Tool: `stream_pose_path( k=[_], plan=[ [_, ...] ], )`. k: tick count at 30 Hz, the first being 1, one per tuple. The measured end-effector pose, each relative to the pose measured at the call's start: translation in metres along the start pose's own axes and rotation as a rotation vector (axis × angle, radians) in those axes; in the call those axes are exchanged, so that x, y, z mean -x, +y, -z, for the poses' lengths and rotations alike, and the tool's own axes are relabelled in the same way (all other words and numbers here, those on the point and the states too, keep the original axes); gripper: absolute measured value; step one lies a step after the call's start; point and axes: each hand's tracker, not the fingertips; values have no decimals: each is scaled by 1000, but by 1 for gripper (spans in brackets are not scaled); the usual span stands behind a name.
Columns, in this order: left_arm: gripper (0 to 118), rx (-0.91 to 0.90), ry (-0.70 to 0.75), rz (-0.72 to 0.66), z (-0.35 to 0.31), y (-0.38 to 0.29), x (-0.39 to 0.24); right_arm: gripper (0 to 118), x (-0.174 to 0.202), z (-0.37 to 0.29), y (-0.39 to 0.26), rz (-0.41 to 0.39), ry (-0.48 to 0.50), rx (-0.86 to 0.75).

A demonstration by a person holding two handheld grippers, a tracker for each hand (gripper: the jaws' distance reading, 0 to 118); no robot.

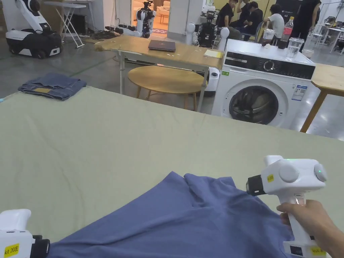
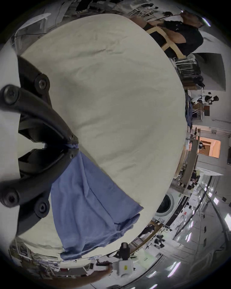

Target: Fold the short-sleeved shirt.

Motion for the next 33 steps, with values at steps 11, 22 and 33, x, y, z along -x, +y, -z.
stream_pose_path(
  k=[11,22,33],
  plan=[
    [0,21,-15,-12,7,-4,-3,26,18,48,-14,-80,61,114],
    [0,-79,-51,57,-15,-5,-11,4,22,-43,-22,60,42,-154],
    [0,-340,-108,112,-88,66,-26,4,-2,-215,-30,44,-155,-499]
  ],
)
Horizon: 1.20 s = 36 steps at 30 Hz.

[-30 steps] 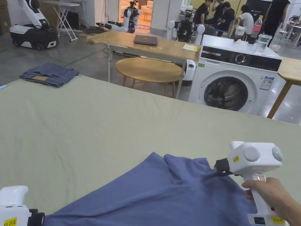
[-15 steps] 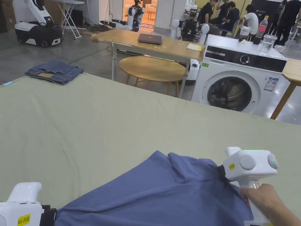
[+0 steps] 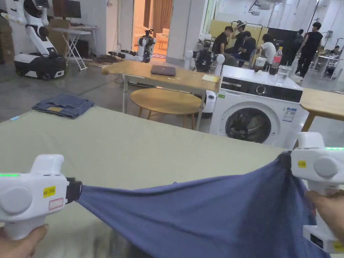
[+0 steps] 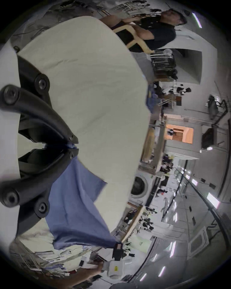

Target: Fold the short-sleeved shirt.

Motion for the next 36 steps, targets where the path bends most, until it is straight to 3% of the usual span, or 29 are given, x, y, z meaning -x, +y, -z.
stream_pose_path(
  k=[4,10,16,27,36],
  plan=[
    [0,-69,-29,20,-4,58,-17,4,-31,-43,26,82,-67,-90],
    [0,-157,-42,139,-5,157,-56,4,-62,-93,61,122,-132,-205],
    [0,-232,-61,113,-4,248,-89,4,-84,-121,115,154,-192,-316],
    [0,-382,-29,175,5,367,-125,4,-100,-106,212,127,-276,-422],
    [0,-415,2,230,18,384,-135,4,-102,-84,228,110,-314,-463]
  ],
)
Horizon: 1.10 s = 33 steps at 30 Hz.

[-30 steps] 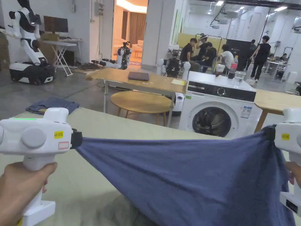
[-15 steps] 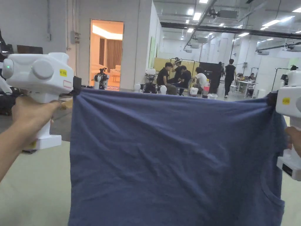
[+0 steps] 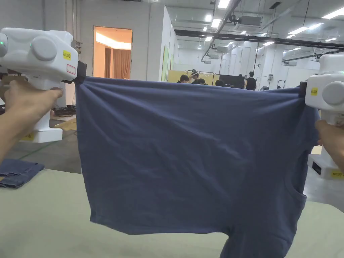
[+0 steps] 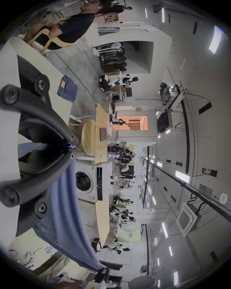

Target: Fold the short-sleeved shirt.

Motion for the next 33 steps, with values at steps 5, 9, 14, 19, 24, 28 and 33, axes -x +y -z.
stream_pose_path(
  k=[5,9,14,19,24,28,33],
  plan=[
    [0,33,-2,-6,1,-38,0,4,6,-13,-37,-42,7,23],
    [0,99,-17,1,-4,-92,0,4,4,-33,-88,-50,14,96],
    [0,179,-31,41,-21,-162,-3,4,0,-73,-145,-81,24,159],
    [0,190,-57,9,-64,-205,0,4,-10,-124,-177,-99,31,193],
    [0,186,-80,12,-115,-235,3,4,-23,-173,-199,-144,42,204],
    [0,208,-100,-19,-155,-259,4,4,-32,-209,-217,-140,52,225],
    [0,243,-105,-24,-198,-304,6,4,-37,-257,-251,-137,67,275]
  ],
)
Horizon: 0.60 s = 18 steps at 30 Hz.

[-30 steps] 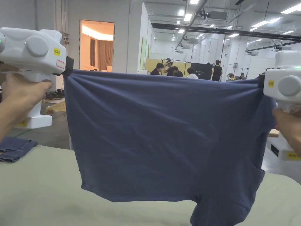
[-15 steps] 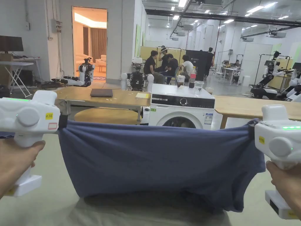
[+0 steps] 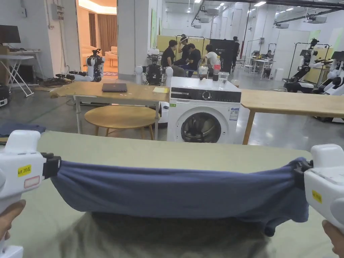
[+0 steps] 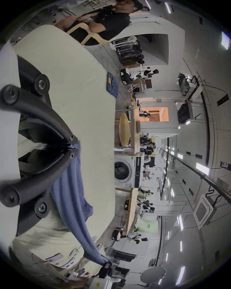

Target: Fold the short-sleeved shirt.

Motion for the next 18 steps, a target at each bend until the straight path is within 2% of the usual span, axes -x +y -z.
stream_pose_path(
  k=[6,9,13,18],
  plan=[
    [0,80,2,-34,-25,-82,-6,4,10,-38,-64,-11,26,107],
    [0,151,-5,-66,-29,-120,-8,4,19,-52,-97,-51,8,172],
    [0,269,9,-62,-28,-162,-11,4,23,-64,-135,-27,56,260],
    [0,370,12,-27,-19,-197,-13,4,31,-62,-176,-93,64,411]
  ],
)
